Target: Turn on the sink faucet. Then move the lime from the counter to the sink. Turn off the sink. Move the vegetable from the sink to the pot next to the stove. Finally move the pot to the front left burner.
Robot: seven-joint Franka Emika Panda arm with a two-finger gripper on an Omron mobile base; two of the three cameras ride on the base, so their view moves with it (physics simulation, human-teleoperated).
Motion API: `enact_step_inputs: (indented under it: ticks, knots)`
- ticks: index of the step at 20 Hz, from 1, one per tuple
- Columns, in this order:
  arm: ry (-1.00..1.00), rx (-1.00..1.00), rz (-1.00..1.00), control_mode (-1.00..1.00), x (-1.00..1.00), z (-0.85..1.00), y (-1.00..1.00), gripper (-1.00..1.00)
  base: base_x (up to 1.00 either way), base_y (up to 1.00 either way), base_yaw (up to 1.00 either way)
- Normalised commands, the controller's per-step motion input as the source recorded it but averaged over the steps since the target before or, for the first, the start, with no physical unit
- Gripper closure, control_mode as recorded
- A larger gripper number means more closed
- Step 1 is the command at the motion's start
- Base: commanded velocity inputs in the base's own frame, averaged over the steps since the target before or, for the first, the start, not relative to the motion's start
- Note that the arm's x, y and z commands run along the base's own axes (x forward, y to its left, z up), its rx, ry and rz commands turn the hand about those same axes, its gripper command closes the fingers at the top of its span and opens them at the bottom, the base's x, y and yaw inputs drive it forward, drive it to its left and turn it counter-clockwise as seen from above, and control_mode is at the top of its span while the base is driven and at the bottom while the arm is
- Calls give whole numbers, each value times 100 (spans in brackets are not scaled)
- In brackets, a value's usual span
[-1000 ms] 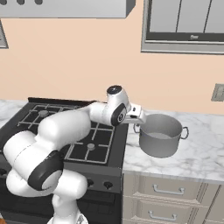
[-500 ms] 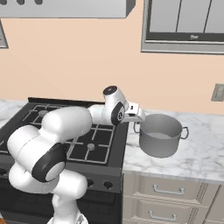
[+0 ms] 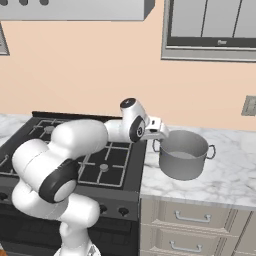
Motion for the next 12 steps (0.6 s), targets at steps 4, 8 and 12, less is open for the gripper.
enact_step_inputs:
  ticks: [4, 8, 12]
  knots:
    - [2, -1, 0, -100, 3, -6, -9, -100, 0, 0, 0]
    - [3, -2, 0, -100, 1, -11, -9, -100, 0, 0, 0]
    - [3, -2, 0, -100, 6, -16, -5, -100, 0, 0, 0]
